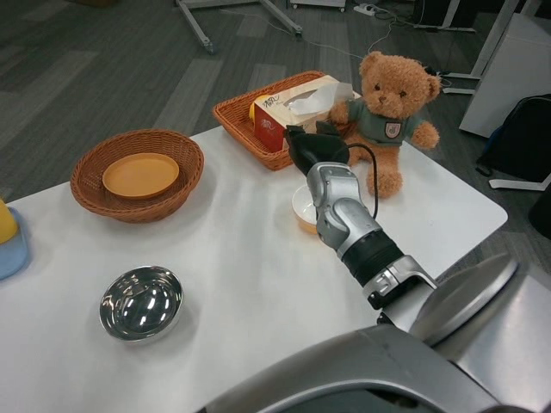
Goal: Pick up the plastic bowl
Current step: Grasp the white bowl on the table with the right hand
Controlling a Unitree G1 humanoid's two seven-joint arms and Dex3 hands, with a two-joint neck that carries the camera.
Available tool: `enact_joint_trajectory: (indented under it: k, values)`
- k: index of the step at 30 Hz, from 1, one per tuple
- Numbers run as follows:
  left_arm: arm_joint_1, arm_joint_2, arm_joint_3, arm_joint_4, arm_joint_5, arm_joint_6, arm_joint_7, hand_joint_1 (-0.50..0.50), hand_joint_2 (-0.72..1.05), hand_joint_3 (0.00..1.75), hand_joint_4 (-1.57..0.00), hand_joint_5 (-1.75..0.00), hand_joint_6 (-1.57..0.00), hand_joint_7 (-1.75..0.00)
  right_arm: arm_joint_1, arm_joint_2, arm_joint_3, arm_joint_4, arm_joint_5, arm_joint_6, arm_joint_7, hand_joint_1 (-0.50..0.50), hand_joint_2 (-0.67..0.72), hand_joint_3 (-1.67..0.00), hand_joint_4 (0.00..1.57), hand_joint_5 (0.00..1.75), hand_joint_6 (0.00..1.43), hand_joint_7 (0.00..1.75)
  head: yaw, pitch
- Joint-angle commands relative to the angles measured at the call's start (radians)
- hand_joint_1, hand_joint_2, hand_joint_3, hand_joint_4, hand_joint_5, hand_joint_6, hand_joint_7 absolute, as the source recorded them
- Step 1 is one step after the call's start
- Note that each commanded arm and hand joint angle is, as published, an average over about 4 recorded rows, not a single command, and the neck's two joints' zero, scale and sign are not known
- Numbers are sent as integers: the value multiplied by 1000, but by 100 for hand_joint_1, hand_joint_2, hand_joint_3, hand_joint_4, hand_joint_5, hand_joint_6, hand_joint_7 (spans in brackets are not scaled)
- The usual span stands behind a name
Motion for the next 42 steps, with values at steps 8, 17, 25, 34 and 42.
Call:
enact_joint_trajectory:
  k: [8, 17, 25, 34, 42]
  values:
    - [14, 2, 1, 8, -6, -3, 1, -48, 60, 0, 0, 0, 0, 0, -123, -31, -23, 363, 8, -55, -23, -46, 72, 0, 0, 0, 0, 14, -1, 2]
    - [16, 1, 0, 6, -5, -3, 1, -48, 60, 0, 0, 0, 0, 0, -243, -29, -27, 641, 54, -162, -123, -46, 72, 0, 0, 0, 0, 14, -7, -3]
    - [16, 0, -3, 8, -6, -3, 1, -48, 60, 0, 0, 0, 0, 0, -318, -16, -35, 805, 91, -230, -208, -46, 72, 0, 0, 0, 0, 14, -3, -10]
    - [16, 0, -4, 8, -7, -3, 1, -48, 60, 0, 0, 0, 0, 0, -367, -19, -36, 949, 91, -251, -232, -46, 72, 0, 0, 0, 0, 7, -9, -18]
    - [16, 0, -9, 9, -7, -4, 1, -48, 60, 0, 0, 0, 0, 0, -369, -26, -54, 996, 92, -251, -245, -46, 72, 0, 0, 0, 0, 7, -14, -22]
